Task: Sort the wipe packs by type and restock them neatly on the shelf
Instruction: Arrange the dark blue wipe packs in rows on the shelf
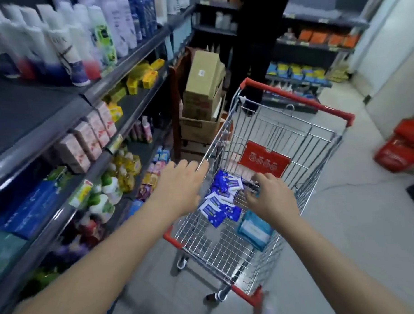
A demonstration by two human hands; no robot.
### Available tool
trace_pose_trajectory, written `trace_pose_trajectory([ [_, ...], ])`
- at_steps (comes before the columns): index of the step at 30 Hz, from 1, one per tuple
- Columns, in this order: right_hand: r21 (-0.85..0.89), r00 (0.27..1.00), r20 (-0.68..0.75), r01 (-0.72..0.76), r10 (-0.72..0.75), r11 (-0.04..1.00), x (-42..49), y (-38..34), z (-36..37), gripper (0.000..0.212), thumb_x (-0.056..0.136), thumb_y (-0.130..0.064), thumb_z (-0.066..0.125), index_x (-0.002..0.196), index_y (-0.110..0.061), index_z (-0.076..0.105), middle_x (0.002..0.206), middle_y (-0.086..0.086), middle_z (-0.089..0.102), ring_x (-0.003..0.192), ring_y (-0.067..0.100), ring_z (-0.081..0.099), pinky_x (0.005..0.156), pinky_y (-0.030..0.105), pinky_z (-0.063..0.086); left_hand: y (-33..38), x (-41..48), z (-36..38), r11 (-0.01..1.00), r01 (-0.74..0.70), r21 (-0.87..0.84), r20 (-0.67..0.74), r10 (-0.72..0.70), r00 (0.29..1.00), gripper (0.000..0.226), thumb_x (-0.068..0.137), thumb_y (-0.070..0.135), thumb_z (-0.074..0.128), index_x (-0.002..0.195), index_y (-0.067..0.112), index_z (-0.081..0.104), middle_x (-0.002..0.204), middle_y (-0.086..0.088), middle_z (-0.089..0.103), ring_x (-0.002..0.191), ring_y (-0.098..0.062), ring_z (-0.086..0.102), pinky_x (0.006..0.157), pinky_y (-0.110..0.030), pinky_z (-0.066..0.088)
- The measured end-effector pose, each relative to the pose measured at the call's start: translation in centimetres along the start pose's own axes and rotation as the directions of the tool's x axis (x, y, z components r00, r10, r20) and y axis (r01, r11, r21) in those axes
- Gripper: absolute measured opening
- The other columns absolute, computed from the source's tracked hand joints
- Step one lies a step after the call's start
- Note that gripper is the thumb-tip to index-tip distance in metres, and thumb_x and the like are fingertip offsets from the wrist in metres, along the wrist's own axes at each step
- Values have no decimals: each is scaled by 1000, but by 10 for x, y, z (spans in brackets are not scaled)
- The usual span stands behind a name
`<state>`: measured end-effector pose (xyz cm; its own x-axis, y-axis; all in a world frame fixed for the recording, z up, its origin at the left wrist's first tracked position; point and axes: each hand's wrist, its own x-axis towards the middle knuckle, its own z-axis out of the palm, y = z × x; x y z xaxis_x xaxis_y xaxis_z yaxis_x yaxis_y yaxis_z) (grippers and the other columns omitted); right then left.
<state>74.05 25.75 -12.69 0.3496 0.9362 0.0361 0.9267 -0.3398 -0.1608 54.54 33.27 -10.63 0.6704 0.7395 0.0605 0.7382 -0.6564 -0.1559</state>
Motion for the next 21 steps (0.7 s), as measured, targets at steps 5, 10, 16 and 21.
trace_pose_trajectory([
  [5,8,988,149,34,-35,999,91,73,61,35,88,-40,52,114,-17,57,112,4,59,103,25,55,81,35,50,54,98,86,997,47,-61,151,-38,988,77,88,35,56,150,20,14,144,2,41,130,-19,41,100,-35,35],
  [10,100,872,471,94,-131,990,222,123,166,41,91,-38,50,123,-13,51,122,15,60,111,31,56,85,34,45,75,198,212,935,325,-144,376,-252,892,62,90,33,57,144,23,28,142,-2,45,127,-24,47,99,-36,38],
  [16,147,715,676,106,-178,984,288,144,276,38,88,-36,55,117,-12,57,121,18,61,115,32,57,92,37,45,96,237,337,626,735,-262,667,-434,606,50,90,32,57,137,19,45,136,-8,52,122,-27,51,100,-35,39],
  [21,183,563,807,50,-179,982,306,140,353,41,92,-33,55,126,-10,53,128,13,58,120,30,52,96,32,38,110,230,391,425,887,-178,732,-545,408,42,84,30,65,123,20,53,120,-7,60,109,-27,59,89,-35,46],
])
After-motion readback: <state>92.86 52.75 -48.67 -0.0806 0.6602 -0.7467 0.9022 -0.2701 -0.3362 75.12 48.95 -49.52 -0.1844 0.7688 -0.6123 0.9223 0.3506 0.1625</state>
